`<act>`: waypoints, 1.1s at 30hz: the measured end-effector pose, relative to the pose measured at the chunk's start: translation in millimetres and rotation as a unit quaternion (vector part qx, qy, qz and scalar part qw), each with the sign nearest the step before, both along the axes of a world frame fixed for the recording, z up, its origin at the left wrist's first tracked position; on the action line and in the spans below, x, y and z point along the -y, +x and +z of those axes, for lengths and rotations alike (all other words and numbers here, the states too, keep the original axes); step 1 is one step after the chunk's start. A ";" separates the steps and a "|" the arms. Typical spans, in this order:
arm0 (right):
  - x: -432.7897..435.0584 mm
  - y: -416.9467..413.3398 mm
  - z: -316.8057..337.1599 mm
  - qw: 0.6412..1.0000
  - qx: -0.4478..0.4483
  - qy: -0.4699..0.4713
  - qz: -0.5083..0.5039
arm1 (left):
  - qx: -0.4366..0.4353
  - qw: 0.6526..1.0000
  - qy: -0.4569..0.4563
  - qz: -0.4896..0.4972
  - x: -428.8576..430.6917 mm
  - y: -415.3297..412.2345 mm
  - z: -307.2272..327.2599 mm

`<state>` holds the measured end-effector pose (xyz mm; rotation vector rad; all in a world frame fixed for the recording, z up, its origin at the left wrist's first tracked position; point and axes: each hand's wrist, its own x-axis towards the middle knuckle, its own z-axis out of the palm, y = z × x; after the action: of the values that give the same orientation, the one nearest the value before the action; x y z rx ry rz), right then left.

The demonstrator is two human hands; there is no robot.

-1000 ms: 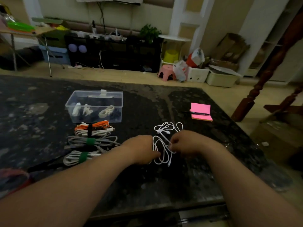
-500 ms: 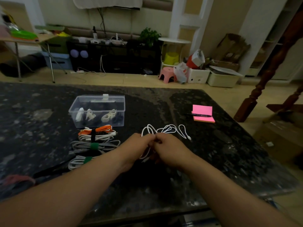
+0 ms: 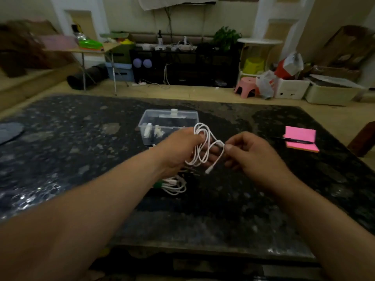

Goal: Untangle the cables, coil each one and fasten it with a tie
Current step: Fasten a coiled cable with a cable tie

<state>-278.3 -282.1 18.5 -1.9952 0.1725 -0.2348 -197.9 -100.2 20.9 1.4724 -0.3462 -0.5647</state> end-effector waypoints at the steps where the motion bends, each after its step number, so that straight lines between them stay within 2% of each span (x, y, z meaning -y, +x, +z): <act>1: -5.4 5.3 1.5 0.999 0.002 -0.037 -0.008 | 0.011 1.000 0.008 -0.008 -11.1 2.6 6.7; 3: -21.2 16.8 5.8 0.996 -0.015 -0.076 0.035 | 0.031 0.999 0.021 -0.024 -35.5 8.8 17.6; 6: -54.6 31.7 13.6 0.989 -0.036 -0.052 0.133 | 0.047 0.997 0.044 -0.037 -72.2 17.5 29.6; 8: -77.5 40.9 17.2 0.985 -0.032 -0.054 0.158 | 0.063 0.996 0.059 -0.023 -95.8 21.5 34.2; 11: -106.8 52.8 17.8 0.982 -0.009 -0.081 0.171 | 0.081 0.992 0.099 -0.003 -129.5 28.2 35.5; 15: -132.0 70.0 9.9 0.985 0.026 -0.115 0.125 | 0.092 0.985 0.143 -0.035 -158.4 33.5 26.9; 19: -147.4 74.1 10.0 0.975 0.004 -0.094 0.200 | 0.110 0.979 0.170 -0.035 -164.3 27.4 21.4; 21: -153.0 76.8 5.5 0.974 0.008 -0.108 0.199 | 0.122 0.975 0.181 -0.046 -161.9 28.0 14.4; 26: -151.9 85.0 0.7 0.976 -0.018 -0.127 0.174 | 0.149 0.973 0.135 -0.113 -155.9 33.9 8.0; 30: -135.6 81.5 10.0 0.984 -0.017 -0.036 0.176 | 0.089 0.986 0.115 -0.077 -160.8 39.8 10.7; 33: -123.1 74.2 12.0 0.977 -0.033 0.006 0.209 | 0.056 0.991 0.088 -0.088 -158.6 38.8 10.7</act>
<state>-204.0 -159.0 30.4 -1.9772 -0.2045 0.1034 -159.0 58.4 31.6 1.6575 -0.5293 -0.6692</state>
